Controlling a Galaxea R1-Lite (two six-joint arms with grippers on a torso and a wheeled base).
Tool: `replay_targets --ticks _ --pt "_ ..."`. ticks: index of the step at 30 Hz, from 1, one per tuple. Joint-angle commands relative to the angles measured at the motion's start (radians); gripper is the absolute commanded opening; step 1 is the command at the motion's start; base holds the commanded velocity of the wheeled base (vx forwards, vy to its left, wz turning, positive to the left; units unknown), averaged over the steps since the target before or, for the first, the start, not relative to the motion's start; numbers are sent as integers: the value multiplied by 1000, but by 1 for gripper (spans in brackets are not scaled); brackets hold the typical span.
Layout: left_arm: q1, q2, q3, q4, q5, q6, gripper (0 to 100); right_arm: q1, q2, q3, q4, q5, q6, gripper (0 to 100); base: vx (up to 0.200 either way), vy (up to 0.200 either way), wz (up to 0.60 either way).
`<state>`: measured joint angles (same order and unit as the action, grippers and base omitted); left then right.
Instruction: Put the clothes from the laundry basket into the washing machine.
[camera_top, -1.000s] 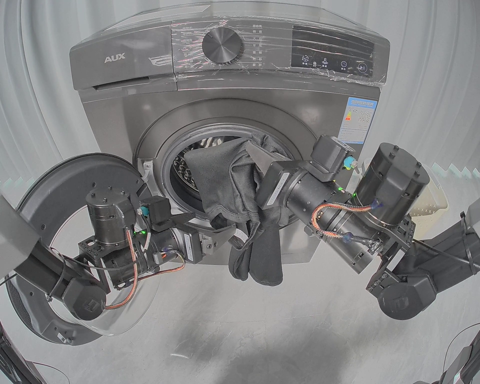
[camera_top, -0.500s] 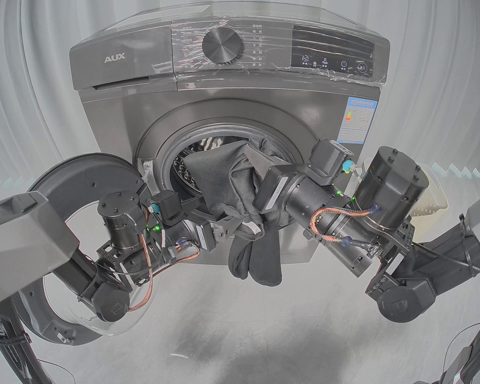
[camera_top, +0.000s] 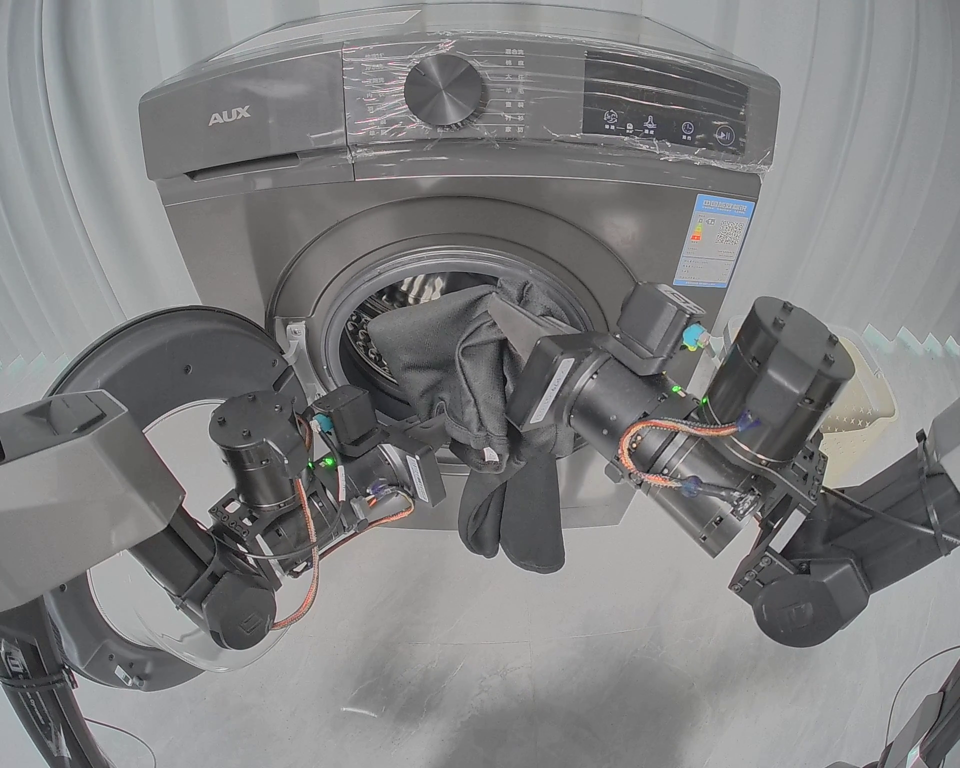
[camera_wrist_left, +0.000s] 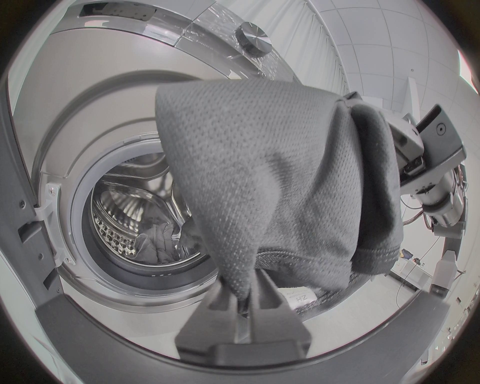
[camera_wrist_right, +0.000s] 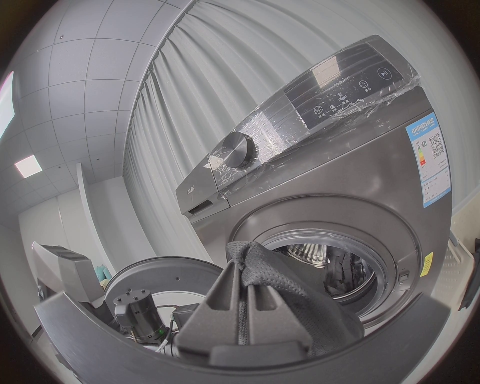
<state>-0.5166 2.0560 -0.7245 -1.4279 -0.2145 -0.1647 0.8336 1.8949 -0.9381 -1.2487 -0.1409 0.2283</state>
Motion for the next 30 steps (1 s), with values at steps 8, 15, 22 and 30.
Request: replay_targets --ticks 8,15,22,30 --pt "-28 -125 223 -123 0 20 0 -16 36 19 0 0 5 0 0 0 0" --pt "-46 -339 370 -121 -16 17 0 -19 62 53 -12 1 6 100 0 0 0" --pt "-43 -338 307 -120 1 13 0 -16 78 108 -12 7 8 100 0 0 0" --pt "-39 -295 261 -120 29 13 0 -21 75 165 -12 7 5 100 0 0 0"
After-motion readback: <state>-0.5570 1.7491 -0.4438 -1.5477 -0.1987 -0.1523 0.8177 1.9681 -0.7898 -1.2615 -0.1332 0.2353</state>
